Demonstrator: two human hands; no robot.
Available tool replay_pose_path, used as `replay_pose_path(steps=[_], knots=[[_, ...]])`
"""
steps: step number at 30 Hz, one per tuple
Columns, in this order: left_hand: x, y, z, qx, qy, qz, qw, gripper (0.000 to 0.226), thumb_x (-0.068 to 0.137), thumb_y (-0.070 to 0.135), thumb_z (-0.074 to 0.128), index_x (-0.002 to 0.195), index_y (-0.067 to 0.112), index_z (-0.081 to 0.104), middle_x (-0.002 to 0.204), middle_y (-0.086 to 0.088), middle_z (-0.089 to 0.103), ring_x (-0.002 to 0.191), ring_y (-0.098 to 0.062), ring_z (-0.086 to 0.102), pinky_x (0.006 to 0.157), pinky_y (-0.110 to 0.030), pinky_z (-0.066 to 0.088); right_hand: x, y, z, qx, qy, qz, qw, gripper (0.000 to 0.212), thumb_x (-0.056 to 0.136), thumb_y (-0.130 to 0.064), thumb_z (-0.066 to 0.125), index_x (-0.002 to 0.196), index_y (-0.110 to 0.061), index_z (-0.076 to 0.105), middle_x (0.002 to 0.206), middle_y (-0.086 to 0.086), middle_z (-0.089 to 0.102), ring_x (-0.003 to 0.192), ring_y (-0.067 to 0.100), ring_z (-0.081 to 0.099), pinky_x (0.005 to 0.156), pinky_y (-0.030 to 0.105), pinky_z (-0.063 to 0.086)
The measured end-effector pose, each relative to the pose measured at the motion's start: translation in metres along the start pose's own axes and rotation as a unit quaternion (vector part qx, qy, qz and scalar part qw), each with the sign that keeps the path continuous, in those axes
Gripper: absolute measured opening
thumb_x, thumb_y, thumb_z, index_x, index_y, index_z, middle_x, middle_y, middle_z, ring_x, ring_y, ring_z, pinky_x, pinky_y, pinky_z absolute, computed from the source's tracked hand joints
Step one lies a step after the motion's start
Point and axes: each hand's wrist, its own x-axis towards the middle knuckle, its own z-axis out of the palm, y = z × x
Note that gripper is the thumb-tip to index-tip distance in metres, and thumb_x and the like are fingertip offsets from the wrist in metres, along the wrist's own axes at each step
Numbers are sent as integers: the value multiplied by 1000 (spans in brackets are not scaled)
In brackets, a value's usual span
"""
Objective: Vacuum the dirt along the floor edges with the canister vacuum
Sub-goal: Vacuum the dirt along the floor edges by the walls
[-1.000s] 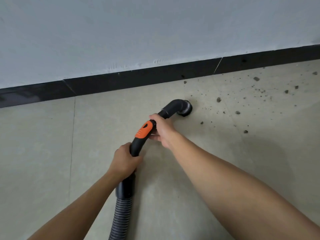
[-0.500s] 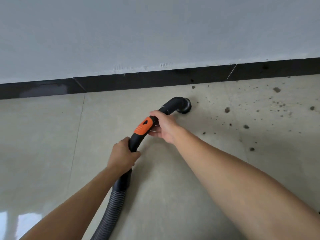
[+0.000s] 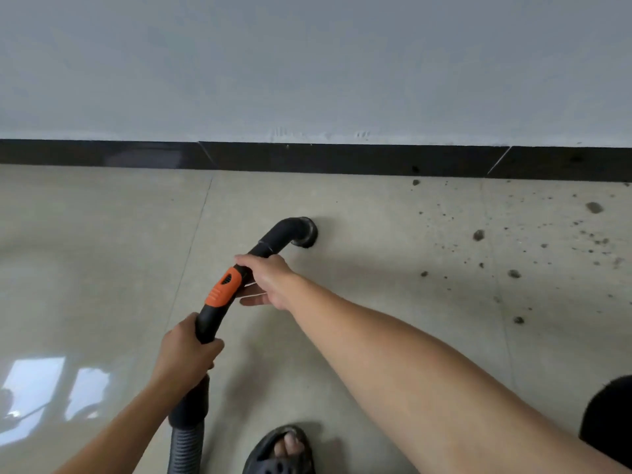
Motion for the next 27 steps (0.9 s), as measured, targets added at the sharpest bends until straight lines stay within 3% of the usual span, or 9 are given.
replay_pose_path(steps=[5,12,18,23,27], knots=[[36,47,21,-23,-6,36,999,16,75,4,63,86,10,53,70,-13,65,50,-22,66,46,-26,47,7,-41,-44,-16,39,-33,999,22,93,-30,62,102,-10,58,82,8,68,68,26,69,65,35,57],[68,139,63,15,-53,137,989,18,72,13,64,84,14,50,77,-11,64,64,-30,67,64,-46,58,-14,-82,-143,42,138,-60,988,18,93,-29,64,97,-12,58,80,9,67,67,25,69,60,34,57],[67,214,109,26,-75,209,975,21,75,14,62,93,12,53,82,-11,61,71,-31,63,66,-41,57,-38,-97,-223,77,201,-74,974,22,93,-31,64,104,-13,57,91,11,70,75,26,71,58,32,57],[71,230,126,-8,-123,211,970,22,75,14,65,94,11,55,83,-12,63,69,-31,65,66,-43,59,-43,-101,-245,87,234,-74,965,21,93,-30,64,102,-13,56,90,10,70,73,24,70,55,30,56],[84,212,114,-26,-115,194,974,17,75,10,67,88,11,56,77,-15,64,64,-34,67,58,-41,58,-23,-100,-225,70,228,-77,968,18,93,-29,62,96,-13,55,85,9,69,69,24,69,54,30,56]])
